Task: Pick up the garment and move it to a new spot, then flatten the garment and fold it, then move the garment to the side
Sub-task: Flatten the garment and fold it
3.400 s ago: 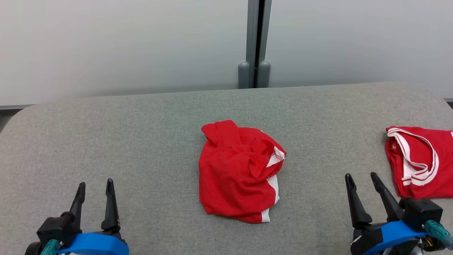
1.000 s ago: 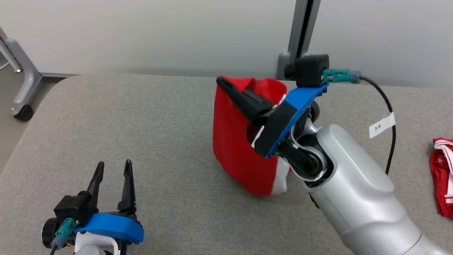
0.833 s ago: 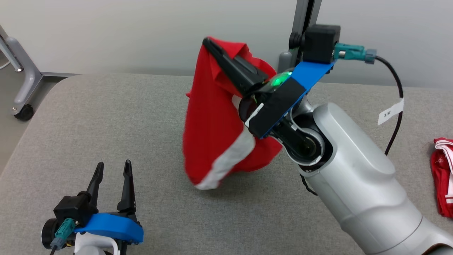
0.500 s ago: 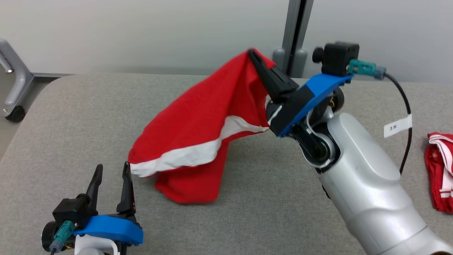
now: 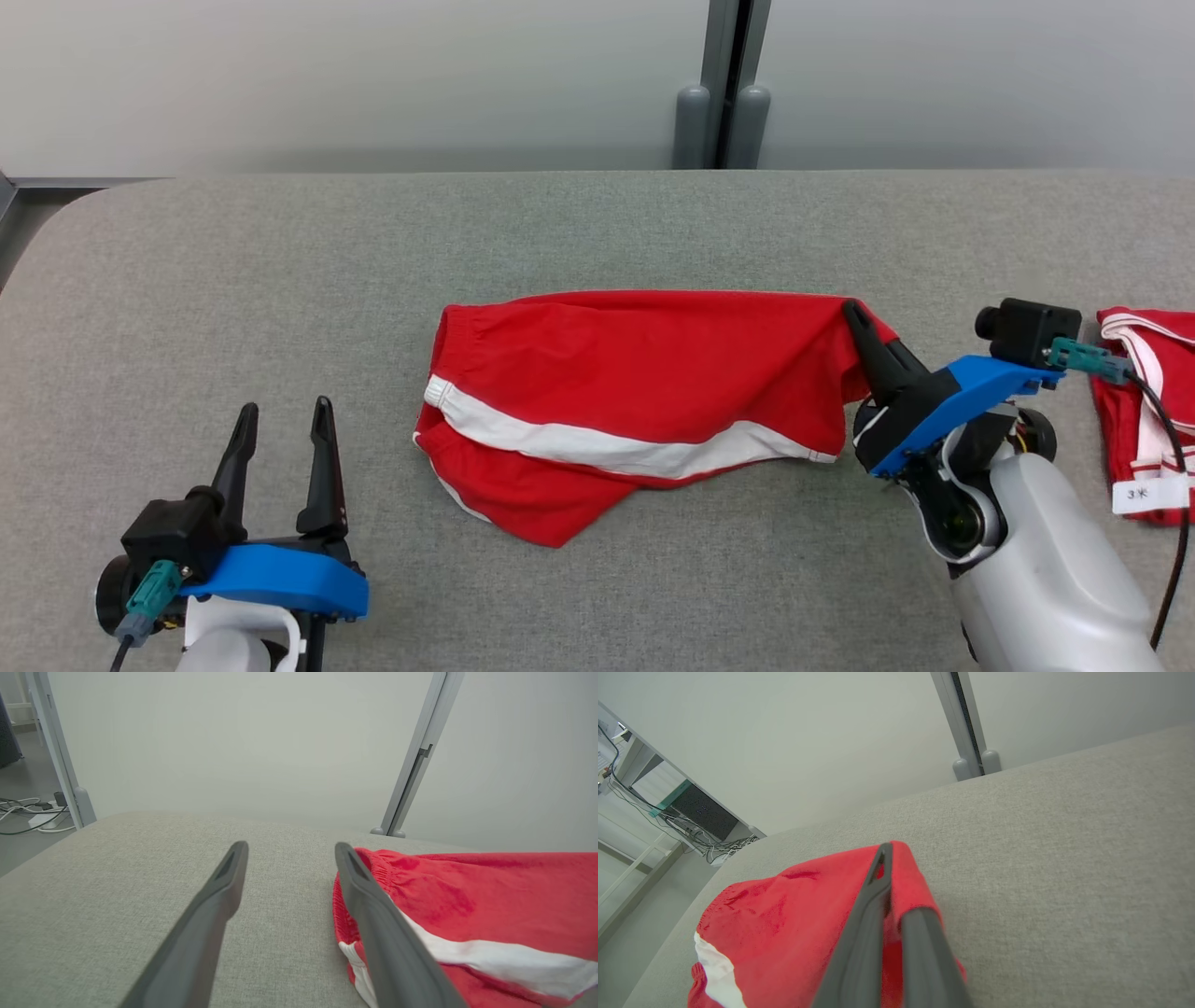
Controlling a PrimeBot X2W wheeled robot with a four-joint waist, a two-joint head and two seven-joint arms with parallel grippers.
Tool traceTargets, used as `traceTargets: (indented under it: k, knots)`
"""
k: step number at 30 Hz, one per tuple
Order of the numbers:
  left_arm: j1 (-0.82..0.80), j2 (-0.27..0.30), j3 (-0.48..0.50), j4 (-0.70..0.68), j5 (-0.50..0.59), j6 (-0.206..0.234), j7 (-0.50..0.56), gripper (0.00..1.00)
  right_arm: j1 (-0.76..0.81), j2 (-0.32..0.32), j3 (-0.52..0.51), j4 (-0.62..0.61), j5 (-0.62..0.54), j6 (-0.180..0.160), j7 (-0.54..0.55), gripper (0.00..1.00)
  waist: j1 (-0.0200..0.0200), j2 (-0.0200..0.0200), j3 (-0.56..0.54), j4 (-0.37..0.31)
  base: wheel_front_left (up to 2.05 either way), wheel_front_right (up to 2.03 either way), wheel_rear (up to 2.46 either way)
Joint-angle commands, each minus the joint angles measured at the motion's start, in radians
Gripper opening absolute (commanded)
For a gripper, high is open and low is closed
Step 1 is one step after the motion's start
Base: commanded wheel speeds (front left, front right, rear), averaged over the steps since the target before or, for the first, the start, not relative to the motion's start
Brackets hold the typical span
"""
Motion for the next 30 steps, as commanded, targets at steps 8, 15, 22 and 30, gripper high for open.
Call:
traceTargets:
  k: [8, 15, 22, 30]
  knots:
    - [-0.016, 0.000, 0.016, 0.000, 0.013, -0.010, -0.004, 1.00, 0.156, 0.021, -0.113, -0.259, -0.055, 0.001, 0.101, 0.00, -0.0001, 0.0000, 0.006, -0.014, 0.00, 0.00, 0.00]
    - [-0.026, -0.006, 0.023, -0.005, 0.025, -0.017, -0.005, 1.00, 0.182, 0.039, -0.171, -0.356, -0.135, 0.001, 0.212, 0.39, -0.0001, 0.0000, 0.021, -0.017, 0.00, 0.00, 0.00]
    - [-0.045, -0.014, 0.016, 0.006, 0.035, -0.027, -0.005, 1.00, 0.105, 0.028, -0.219, -0.180, -0.236, 0.001, 0.152, 1.00, -0.0001, 0.0000, 0.034, 0.001, 0.00, 0.00, 0.00]
    - [-0.013, -0.010, 0.032, 0.020, 0.037, -0.024, -0.005, 1.00, 0.190, -0.001, -0.255, -0.119, -0.279, 0.001, 0.121, 1.00, -0.0001, 0.0000, -0.004, 0.005, 0.00, 0.00, 0.00]
